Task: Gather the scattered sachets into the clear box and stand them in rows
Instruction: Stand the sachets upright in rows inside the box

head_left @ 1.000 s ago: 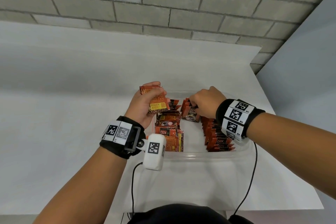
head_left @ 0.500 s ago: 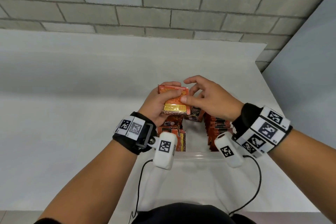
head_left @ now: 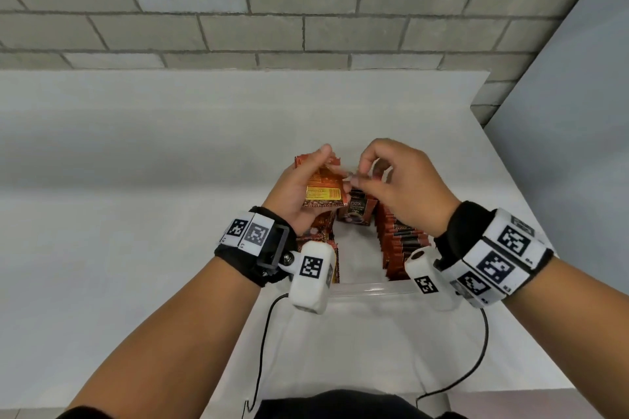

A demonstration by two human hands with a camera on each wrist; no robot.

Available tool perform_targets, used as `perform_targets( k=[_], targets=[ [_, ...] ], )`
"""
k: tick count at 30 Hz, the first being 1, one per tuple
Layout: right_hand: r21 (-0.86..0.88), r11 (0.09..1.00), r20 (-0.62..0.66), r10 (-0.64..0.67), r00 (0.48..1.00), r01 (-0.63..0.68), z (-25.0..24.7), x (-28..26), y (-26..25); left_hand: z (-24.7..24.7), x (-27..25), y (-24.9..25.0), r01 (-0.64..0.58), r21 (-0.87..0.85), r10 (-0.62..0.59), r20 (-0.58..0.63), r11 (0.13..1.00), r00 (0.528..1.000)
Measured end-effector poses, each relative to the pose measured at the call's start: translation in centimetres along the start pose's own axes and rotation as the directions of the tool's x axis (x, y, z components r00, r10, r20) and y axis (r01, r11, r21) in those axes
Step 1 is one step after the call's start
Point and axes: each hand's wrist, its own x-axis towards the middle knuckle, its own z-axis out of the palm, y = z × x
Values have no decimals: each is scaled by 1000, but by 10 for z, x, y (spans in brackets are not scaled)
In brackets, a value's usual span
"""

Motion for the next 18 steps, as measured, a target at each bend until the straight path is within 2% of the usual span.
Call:
perform_targets(
  k=[2,4,9,12,15,18],
  targets=[
    [-94,995,131,-28,991,41,3,-3,3,2,3,-1,-30,-42,29,-7,999,1000],
    [-115,993,217,-1,976,27,3,-4,5,1,6,-2,-71,-41,70,-28,997,997],
    [-91,991,83,104,991,-96,-4,2,5,-3,10,-4,-100,-8,100,-23,995,995],
    [-100,978,122,197,973,-185,-8,10,5,-2,11,-4,-116,-16,116,-8,993,993],
    [16,948,181,311,933,-319,-5,12,5,-1,12,-3,-148,-49,146,-36,988,989],
    [126,934,189,308,932,-334,-1,12,9,-2,14,-4,-164,-76,161,-44,984,986]
  ],
)
